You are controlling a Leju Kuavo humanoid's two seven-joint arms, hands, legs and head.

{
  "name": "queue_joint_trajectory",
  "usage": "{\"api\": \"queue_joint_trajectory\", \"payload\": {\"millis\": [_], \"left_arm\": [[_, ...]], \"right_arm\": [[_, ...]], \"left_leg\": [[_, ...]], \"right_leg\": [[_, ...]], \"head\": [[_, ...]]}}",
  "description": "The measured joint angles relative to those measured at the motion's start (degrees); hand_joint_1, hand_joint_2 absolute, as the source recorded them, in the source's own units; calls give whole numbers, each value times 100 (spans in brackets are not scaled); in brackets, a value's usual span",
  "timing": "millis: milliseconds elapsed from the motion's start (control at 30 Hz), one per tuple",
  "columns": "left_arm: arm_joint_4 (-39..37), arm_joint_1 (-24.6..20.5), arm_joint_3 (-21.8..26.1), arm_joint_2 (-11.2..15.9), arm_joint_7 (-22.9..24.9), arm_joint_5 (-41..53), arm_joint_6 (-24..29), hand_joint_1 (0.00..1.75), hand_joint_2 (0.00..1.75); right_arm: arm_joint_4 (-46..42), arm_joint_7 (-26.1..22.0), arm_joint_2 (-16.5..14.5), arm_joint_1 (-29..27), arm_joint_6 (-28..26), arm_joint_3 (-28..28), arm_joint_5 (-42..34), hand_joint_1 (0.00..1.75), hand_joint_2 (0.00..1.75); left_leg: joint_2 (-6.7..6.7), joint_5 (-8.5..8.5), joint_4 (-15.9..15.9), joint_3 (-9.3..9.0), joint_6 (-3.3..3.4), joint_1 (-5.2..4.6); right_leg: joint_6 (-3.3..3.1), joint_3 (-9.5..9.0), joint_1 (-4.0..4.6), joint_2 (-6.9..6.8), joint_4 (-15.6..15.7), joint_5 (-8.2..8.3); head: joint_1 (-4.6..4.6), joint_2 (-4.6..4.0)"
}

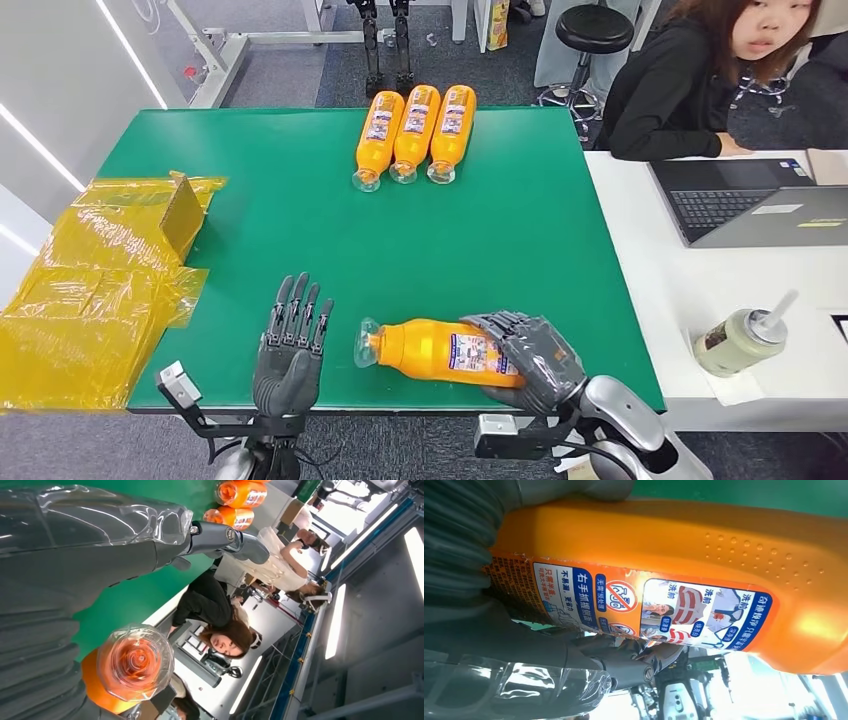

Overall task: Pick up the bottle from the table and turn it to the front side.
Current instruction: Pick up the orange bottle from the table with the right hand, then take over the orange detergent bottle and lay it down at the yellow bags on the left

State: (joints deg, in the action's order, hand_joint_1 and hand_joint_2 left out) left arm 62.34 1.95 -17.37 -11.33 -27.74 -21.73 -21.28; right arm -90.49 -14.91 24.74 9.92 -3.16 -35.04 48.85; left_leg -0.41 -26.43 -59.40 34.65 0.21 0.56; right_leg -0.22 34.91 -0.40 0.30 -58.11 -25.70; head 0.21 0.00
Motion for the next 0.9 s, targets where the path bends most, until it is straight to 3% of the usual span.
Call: {"api": "queue_joint_trajectory", "payload": {"millis": [400,700,767,833,900], "left_arm": [[33,-267,-313,-23,121,-3,-59,0,175],[-92,-450,-380,-58,83,-48,-61,0,175],[-101,-471,-384,-65,79,-49,-32,63,175],[-101,-487,-387,-76,79,-46,3,150,175],[-101,-503,-388,-86,79,-44,13,174,175]], "right_arm": [[315,249,-1154,240,-181,-499,173,175,175],[525,242,-1688,351,-112,-667,112,175,175],[591,220,-1761,411,-69,-688,42,174,175],[651,216,-1833,464,-23,-712,-13,174,175],[701,238,-1909,515,29,-733,-41,175,175]], "left_leg": [[3,5,3,-4,-7,5],[2,5,1,-1,-7,2],[2,5,1,-1,-6,2],[3,5,1,-2,-7,2],[2,5,1,-2,-7,2]], "right_leg": [[-6,3,4,2,-4,1],[-5,2,2,2,-2,1],[-5,2,2,2,-2,2],[-5,2,2,2,-3,2],[-6,2,2,2,-3,3]], "head": [[-1,0],[1,0],[1,0],[1,0],[0,0]]}}
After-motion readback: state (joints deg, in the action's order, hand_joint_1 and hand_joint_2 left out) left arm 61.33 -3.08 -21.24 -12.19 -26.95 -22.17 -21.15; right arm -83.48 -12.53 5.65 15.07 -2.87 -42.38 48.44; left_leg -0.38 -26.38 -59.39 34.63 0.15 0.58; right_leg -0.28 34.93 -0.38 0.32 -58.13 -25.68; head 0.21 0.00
